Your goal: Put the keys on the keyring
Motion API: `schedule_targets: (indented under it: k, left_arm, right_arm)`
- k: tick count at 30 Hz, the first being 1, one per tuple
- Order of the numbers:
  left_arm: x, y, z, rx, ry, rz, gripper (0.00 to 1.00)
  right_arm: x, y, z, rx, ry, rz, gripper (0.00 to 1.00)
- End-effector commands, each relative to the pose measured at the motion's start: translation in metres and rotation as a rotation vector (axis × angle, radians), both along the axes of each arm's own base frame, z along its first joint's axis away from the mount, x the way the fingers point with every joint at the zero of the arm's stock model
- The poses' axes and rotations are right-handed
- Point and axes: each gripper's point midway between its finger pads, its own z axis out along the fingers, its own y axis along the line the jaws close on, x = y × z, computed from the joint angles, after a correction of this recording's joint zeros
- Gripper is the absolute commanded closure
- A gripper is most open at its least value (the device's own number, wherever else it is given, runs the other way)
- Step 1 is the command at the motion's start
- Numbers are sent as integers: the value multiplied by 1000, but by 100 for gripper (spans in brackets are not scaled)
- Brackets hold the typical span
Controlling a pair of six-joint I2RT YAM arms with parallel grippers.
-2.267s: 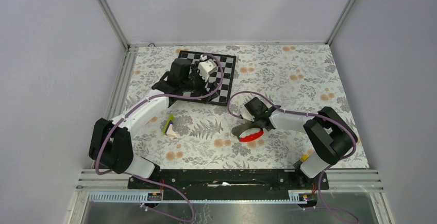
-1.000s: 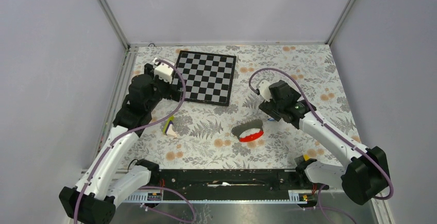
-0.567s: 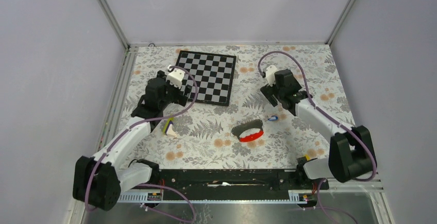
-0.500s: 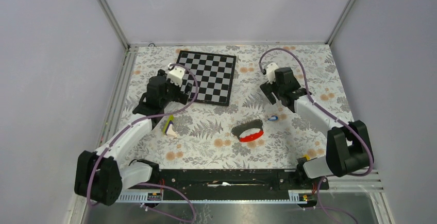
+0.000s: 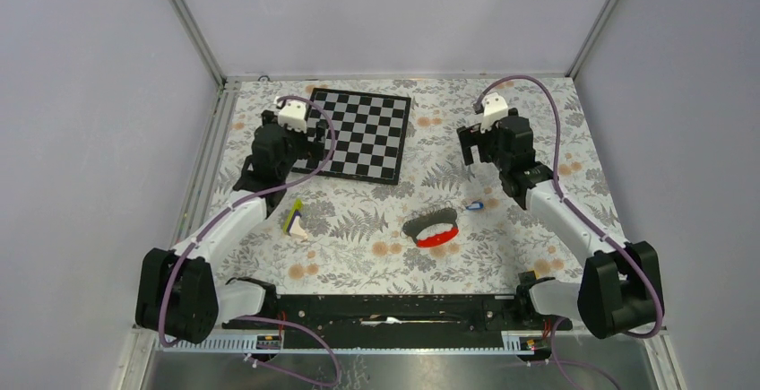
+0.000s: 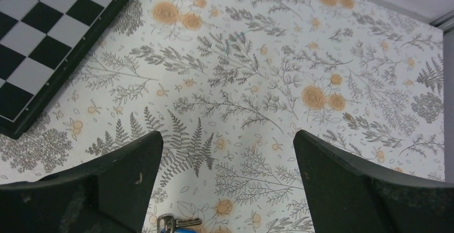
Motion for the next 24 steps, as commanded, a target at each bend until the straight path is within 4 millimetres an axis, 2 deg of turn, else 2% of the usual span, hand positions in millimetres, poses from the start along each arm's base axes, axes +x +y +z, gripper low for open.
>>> schedule_targets:
  k: [1, 6, 12, 19, 24]
  left_arm:
    - [-1, 13, 56, -92, -127, 55, 1]
    - [-19, -3, 64, -51, -69, -96, 1]
    - [-33, -6, 76, -26, -39, -144, 1]
    - [-44, -11, 98, -120, -67, -159, 1]
    - [-47, -8, 100, -227, -73, -157, 1]
  right_arm:
    - [3, -4, 33, 48, -100, -28, 0]
    - [-7, 6, 32, 83, -41, 27, 0]
    - [-18, 25, 50, 190, -39, 91, 0]
    - [-38, 22, 63, 211, -98, 111, 0]
    - [-47, 13, 77, 229, -158, 100, 0]
